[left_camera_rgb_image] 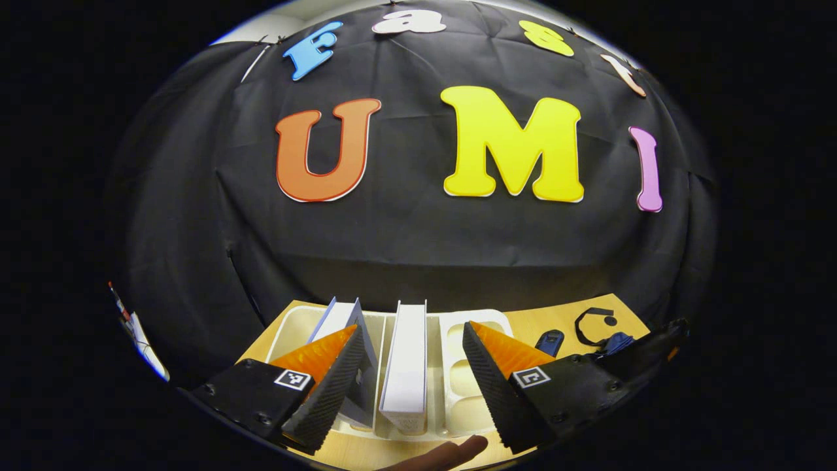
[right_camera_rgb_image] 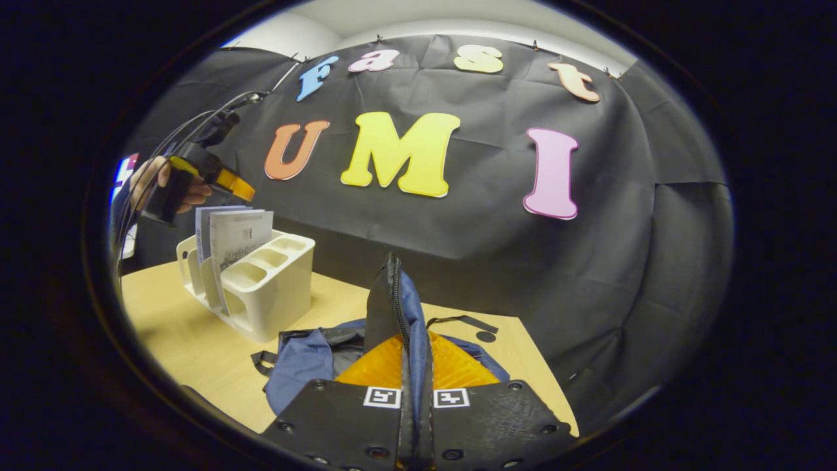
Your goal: Open the schoolbag, grab two books from the bookshelf and put them into the schoolbag.
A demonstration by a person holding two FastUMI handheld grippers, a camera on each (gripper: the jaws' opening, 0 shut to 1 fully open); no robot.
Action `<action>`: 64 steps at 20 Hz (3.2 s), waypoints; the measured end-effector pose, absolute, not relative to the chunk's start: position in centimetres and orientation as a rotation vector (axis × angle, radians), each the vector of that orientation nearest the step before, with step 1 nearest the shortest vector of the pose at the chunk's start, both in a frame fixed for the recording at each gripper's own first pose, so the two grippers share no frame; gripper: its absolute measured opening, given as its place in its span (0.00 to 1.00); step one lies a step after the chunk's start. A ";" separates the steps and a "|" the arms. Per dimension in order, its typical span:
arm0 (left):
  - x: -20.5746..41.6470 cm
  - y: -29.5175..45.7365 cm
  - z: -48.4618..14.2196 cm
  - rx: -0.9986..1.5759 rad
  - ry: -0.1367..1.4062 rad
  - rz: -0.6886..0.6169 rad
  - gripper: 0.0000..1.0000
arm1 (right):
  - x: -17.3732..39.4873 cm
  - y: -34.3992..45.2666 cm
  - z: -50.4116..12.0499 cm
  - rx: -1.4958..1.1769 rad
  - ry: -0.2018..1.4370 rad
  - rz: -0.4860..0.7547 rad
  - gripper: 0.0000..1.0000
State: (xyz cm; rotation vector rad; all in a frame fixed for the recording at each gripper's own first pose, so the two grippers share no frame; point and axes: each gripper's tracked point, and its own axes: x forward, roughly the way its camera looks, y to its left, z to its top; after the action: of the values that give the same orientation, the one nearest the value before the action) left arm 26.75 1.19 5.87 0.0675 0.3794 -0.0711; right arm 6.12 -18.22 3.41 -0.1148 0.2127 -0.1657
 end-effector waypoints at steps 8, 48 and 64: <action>29.7 1.0 3.7 0.221 0.534 -0.109 0.87 | 5.2 -20.0 3.3 -0.067 0.197 -0.170 0.04; 14.1 2.6 1.3 -0.152 0.836 -0.154 0.45 | 6.5 -18.8 -1.2 -0.002 0.308 -0.157 0.04; 4.0 3.5 -1.2 -0.661 0.785 -0.325 0.45 | 7.1 -15.7 0.6 -0.084 0.346 -0.186 0.04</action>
State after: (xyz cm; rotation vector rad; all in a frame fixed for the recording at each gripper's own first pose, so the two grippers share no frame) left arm 4.04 3.53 -1.16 -0.6609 0.7851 -0.3251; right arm 7.14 -15.66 0.64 -0.0843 0.3464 -0.1864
